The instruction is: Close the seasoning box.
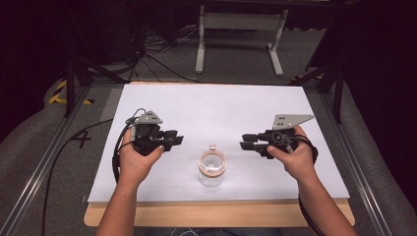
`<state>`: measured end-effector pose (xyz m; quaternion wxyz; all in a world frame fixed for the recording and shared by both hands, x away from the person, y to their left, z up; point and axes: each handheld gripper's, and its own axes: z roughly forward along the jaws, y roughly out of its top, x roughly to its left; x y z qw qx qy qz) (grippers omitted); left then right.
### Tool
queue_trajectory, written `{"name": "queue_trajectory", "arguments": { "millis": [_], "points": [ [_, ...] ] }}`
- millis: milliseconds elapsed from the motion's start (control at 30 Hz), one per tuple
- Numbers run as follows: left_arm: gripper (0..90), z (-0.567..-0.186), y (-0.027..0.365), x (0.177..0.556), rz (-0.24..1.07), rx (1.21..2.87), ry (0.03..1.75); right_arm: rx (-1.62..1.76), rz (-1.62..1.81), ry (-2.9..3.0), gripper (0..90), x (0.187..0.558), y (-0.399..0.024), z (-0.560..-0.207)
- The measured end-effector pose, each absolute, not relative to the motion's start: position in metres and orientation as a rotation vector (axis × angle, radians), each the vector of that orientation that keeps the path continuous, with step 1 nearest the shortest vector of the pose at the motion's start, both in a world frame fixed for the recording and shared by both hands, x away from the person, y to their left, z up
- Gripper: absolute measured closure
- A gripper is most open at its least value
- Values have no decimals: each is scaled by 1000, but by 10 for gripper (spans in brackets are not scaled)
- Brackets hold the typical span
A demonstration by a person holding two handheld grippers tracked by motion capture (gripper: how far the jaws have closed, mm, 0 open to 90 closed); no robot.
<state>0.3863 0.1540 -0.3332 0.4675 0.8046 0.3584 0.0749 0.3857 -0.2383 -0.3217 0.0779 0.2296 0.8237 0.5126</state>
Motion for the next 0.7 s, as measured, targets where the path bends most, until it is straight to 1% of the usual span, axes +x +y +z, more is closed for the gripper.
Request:
{"name": "queue_trajectory", "arguments": {
  "millis": [133,333,367,400,467,600,700],
  "points": [
    [626,-335,160,387,187,1955,899,794,1531,2368,606,397,-260,-322],
    [599,-345,168,395,201,1943,929,929,1448,2243,541,412,-295,-330],
    [595,-345,168,395,201,1943,929,929,1448,2243,541,412,-295,-330],
    [591,-350,170,398,203,1936,943,969,1404,2212,510,420,-308,-336],
    [583,-355,172,402,214,1936,955,1011,1331,2203,485,426,-318,-343],
    [556,-367,177,410,225,1935,964,1103,1258,2197,468,437,-333,-359],
    [532,-381,181,419,220,1943,960,1142,1156,2226,466,448,-343,-380]
  ]
}}
